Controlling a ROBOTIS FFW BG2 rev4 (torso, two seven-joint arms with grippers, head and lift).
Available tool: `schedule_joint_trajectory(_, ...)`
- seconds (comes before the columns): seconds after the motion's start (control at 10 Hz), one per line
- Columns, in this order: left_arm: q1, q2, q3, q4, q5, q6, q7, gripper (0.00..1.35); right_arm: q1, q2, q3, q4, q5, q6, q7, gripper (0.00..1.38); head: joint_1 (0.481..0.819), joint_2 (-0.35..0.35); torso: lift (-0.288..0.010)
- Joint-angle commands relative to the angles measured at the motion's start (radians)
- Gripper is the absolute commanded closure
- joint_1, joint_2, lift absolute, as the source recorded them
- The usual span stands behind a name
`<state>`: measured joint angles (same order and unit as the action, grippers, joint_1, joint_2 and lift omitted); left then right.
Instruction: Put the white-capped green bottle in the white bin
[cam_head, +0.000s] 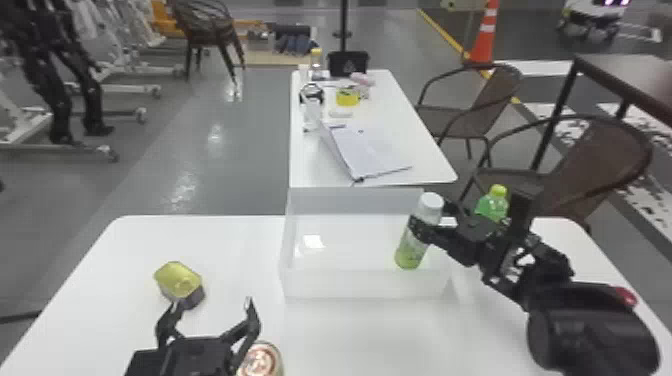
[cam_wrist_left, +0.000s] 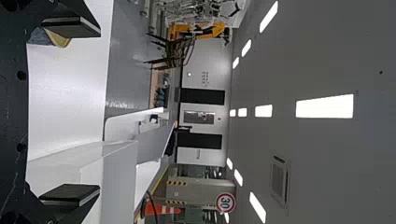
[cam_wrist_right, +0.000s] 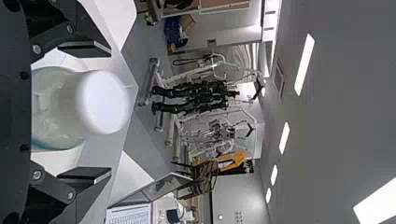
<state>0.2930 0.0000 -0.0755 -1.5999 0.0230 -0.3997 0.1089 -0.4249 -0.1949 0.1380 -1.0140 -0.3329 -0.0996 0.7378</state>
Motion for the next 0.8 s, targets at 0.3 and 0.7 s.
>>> schedule_joint_trajectory(0.3,-0.001,-0.003,-0.001,0.000,-0.002,-0.004,0.000,0.13,0.043,0.000,-0.006,-0.054,-0.034,-0.011,0.000,0.20,0.549,0.000,-0.100)
schedule_joint_trajectory(0.7,-0.001,-0.003,0.000,0.000,-0.006,-0.015,0.000,0.13,0.296,0.003,-0.093,-0.360,-0.023,0.015,-0.118,0.20,0.549,0.000,-0.100)
